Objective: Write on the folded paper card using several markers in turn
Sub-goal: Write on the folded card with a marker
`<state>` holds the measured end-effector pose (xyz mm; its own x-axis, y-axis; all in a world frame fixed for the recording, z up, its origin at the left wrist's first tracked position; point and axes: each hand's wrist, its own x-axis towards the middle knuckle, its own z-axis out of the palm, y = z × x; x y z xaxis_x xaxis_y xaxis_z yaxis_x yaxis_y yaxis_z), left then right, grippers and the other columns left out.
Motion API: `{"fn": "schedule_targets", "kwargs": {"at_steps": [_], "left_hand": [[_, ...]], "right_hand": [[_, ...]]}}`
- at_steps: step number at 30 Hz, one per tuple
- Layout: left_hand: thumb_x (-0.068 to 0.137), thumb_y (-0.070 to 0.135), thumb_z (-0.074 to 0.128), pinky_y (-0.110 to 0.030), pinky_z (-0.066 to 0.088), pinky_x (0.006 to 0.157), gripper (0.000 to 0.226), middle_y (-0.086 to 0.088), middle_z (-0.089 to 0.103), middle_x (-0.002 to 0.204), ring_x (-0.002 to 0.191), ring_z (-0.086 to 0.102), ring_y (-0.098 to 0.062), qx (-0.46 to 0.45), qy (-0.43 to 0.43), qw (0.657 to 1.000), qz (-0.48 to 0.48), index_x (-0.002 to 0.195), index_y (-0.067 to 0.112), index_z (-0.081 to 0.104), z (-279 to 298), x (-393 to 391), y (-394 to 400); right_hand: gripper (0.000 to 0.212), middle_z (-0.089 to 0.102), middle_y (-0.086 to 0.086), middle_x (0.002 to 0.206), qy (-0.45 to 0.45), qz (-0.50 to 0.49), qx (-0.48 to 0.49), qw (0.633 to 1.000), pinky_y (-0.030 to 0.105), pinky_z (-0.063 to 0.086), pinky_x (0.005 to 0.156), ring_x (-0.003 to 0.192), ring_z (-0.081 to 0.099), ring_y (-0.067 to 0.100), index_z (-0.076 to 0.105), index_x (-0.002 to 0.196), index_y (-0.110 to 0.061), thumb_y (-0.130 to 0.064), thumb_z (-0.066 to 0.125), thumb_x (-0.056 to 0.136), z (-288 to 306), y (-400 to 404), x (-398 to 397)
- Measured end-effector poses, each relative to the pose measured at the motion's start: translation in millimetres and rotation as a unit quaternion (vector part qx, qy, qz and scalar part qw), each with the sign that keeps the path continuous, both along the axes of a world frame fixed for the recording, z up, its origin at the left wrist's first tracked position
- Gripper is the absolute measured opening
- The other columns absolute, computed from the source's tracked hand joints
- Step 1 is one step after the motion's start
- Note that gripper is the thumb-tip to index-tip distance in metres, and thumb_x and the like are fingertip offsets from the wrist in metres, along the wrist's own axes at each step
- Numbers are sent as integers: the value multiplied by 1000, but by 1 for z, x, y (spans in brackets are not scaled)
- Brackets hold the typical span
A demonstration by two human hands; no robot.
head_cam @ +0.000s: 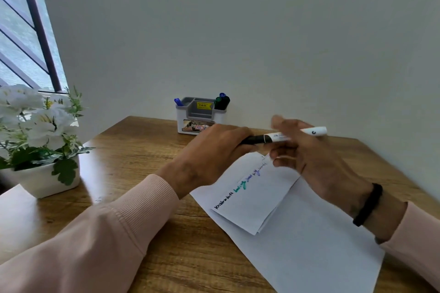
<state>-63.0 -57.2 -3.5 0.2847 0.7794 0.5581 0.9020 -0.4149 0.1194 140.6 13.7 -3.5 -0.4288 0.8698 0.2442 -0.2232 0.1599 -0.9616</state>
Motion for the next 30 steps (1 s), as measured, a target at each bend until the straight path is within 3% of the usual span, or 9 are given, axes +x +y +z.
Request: {"fn": "schedule_targets", "kwargs": {"at_steps": [3,6,8,11,16,19,22,25,30], "left_hand": [[106,40,47,-36,53,71,32,1,69,98,80,61,-17,21,13,998,56,121,18,64,-3,-4,0],[106,34,53,-34,53,73,28,-1,69,105,85,64,-19,52,47,996,55,127,18,61,-4,-4,0],[103,29,61,-34,55,80,30,1,69,111,94,64,-19,63,75,994,47,131,20,58,-4,0,0],[97,24,71,-30,52,87,42,2,67,116,102,63,-16,86,111,989,36,136,22,56,-5,5,1],[96,19,71,-26,47,83,39,3,67,115,101,62,-16,91,123,988,26,133,22,58,-4,4,2],[97,17,70,-30,53,86,37,3,68,115,101,63,-16,76,117,990,11,131,22,59,-4,3,3],[100,19,65,-35,55,83,26,2,69,110,94,63,-16,52,104,993,1,126,20,61,-5,3,4],[101,18,63,-35,54,73,14,3,67,98,82,59,-14,43,91,995,-8,115,18,63,-6,3,3],[102,18,60,-31,50,67,9,2,67,94,77,57,-14,37,91,995,-11,111,17,63,-7,3,4]], "right_hand": [[64,80,-1,111,-141,-227,236,934,33,59,85,99,75,15,62,123,-30,-64,85,74,6,9,15],[49,75,0,121,-338,-269,588,684,56,43,112,114,67,26,70,126,-20,-56,64,94,5,10,21],[51,79,3,115,-435,-215,637,599,63,37,115,108,72,29,72,127,-17,-53,45,102,0,1,13],[52,77,-6,114,-487,-145,547,665,34,45,84,97,72,21,63,133,-28,-53,25,107,-1,-12,2],[32,59,-18,84,-446,-69,512,731,31,46,69,75,58,8,55,106,-33,-48,27,107,-4,-9,4],[29,55,-24,79,-446,-87,529,717,20,41,62,68,55,2,55,108,-41,-48,27,108,-6,-5,2],[45,63,-16,83,-478,-104,537,687,34,47,63,71,59,14,59,97,-34,-57,21,103,-8,-3,-1],[46,50,-13,65,-496,-127,547,662,31,32,49,58,50,16,43,76,-35,-63,16,100,-12,-3,-2],[55,44,-12,59,-511,-177,551,635,33,29,47,51,43,16,44,75,-32,-68,8,96,-15,-8,-3]]}}
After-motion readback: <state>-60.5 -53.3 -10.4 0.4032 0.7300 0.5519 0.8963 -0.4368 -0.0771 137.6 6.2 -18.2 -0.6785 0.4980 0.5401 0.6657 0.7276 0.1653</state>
